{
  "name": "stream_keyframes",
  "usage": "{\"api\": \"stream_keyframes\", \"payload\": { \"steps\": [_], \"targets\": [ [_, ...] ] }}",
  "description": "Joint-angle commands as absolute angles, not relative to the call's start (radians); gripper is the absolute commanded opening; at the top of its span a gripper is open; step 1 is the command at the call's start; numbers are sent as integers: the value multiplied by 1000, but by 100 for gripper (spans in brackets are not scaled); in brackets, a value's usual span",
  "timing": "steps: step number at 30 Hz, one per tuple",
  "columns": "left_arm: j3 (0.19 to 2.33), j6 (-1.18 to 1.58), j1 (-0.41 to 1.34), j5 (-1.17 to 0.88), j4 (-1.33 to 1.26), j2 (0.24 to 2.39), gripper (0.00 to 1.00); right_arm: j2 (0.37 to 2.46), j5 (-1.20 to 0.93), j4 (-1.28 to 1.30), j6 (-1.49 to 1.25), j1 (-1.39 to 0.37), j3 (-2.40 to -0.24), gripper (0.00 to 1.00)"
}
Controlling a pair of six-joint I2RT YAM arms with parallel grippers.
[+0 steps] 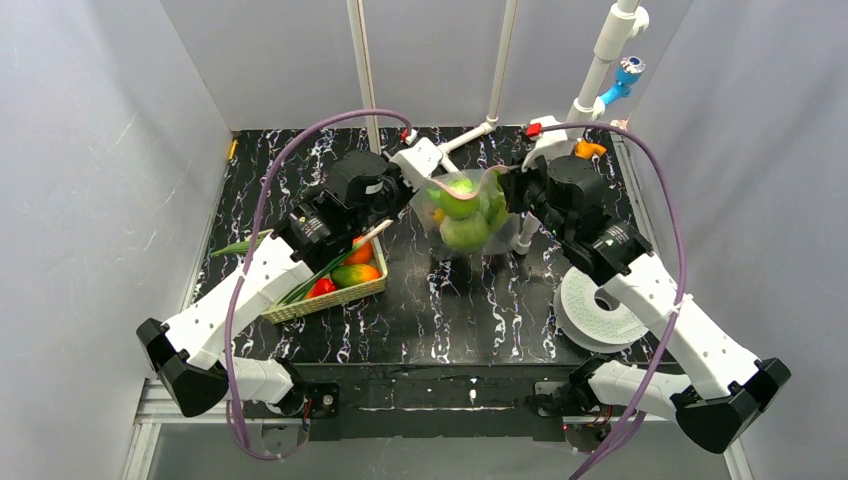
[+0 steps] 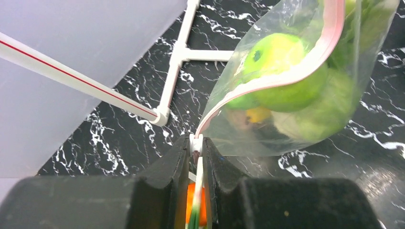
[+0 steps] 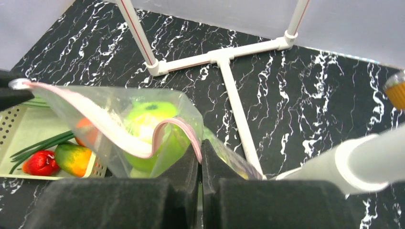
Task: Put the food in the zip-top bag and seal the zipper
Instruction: Place the zipper food storage bag at the center of the board.
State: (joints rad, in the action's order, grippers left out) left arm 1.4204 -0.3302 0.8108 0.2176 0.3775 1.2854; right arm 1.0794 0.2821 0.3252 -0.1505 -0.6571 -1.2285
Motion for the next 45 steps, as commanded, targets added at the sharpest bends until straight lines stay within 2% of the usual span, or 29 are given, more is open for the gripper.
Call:
{"api": "stream_keyframes", "payload": {
  "steps": [1,7,11,18,24,27,36,39,41,45],
  "targets": [
    [1428,-360,790,207,229,1261,0,1075,234,52,-32,-653,-1225,7],
    [1300,-258,789,181,252,1205,1,1028,203,-78,-30,-653,-1060,8],
    [1168,-164,787,78,275,1093,8,938,114,-88,-111,-653,-895,9],
    [1081,-54,788,-183,389,940,21,748,-45,49,-254,-654,-724,19],
    [1054,-45,789,-479,416,846,59,699,-25,175,-347,-653,-686,19],
    [1051,-50,788,-565,425,815,70,693,55,174,-414,-653,-631,22],
    [1044,-35,788,-475,470,775,73,717,317,368,-718,-653,-578,39],
    [1024,-27,789,-425,463,761,73,700,385,502,-844,-653,-568,53],
    [1021,-26,788,-412,465,759,73,688,387,602,-904,-653,-589,56],
    [1013,-23,787,-399,465,750,73,589,378,711,-927,-653,-623,71]
  ]
}}
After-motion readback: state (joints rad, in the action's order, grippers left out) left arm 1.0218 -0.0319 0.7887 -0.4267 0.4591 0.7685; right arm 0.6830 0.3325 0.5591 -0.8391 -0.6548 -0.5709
